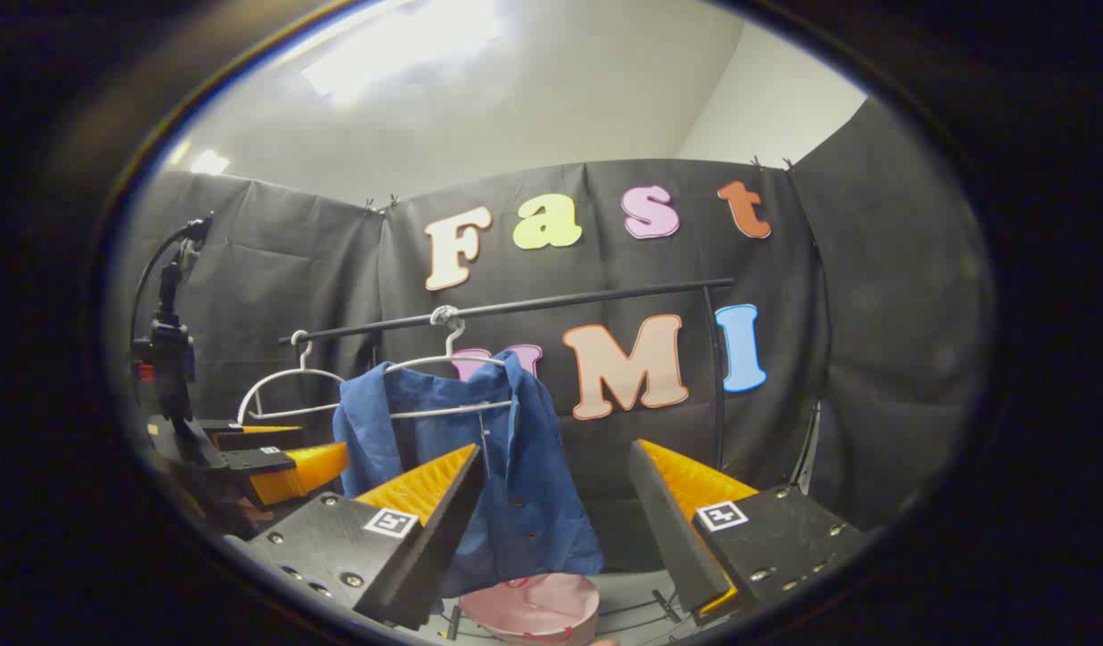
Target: Grasp the clothes on the hanger with both hands and then place them into the laundry hamper below.
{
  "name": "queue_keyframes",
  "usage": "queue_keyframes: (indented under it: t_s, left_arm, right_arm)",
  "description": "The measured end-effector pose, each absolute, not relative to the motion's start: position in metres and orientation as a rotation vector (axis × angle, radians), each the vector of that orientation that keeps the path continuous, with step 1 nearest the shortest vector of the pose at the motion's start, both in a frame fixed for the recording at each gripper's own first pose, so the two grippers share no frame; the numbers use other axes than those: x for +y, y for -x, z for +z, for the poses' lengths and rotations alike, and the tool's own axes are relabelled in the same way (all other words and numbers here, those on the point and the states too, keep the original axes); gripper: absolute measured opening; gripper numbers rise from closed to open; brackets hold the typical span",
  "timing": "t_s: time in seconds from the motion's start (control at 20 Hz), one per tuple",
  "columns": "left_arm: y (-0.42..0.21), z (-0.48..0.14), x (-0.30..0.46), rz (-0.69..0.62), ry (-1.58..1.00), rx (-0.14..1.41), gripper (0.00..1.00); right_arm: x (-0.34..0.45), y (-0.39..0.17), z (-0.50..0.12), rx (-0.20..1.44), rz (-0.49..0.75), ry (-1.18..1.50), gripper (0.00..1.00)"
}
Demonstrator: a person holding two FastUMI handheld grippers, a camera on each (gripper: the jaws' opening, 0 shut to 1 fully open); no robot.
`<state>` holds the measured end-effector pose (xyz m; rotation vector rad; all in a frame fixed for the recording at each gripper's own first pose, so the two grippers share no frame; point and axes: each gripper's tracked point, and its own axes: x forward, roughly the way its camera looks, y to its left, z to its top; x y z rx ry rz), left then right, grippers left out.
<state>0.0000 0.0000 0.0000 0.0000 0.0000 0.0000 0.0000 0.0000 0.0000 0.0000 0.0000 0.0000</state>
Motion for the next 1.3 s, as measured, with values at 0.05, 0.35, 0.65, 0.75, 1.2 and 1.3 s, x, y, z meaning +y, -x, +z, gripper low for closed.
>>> queue_keyframes:
  t_s: [0.05, 0.35, 0.65, 0.75, 1.2, 1.3]
  left_arm:
    - [0.001, -0.002, -0.001, 0.004, 0.001, 0.006, 0.94]
    - [0.003, -0.003, 0.002, 0.071, -0.026, 0.023, 0.95]
    - [0.000, 0.003, 0.001, 0.092, -0.011, -0.004, 0.97]
    - [-0.005, 0.002, -0.001, 0.078, -0.009, 0.004, 0.98]
    - [-0.062, -0.027, 0.027, 0.109, 0.020, 0.029, 0.98]
    - [-0.078, -0.038, 0.033, 0.123, 0.028, 0.034, 0.98]
  right_arm:
    - [0.000, 0.001, 0.000, 0.005, 0.011, 0.002, 0.97]
    - [-0.002, 0.002, 0.009, 0.004, 0.079, -0.023, 0.97]
    - [-0.009, -0.013, 0.001, 0.053, 0.082, -0.033, 0.97]
    - [-0.003, -0.020, 0.002, 0.056, 0.091, -0.026, 0.92]
    - [0.005, -0.064, -0.009, 0.084, 0.044, -0.023, 0.92]
    - [0.004, -0.070, -0.014, 0.092, 0.027, -0.022, 0.92]
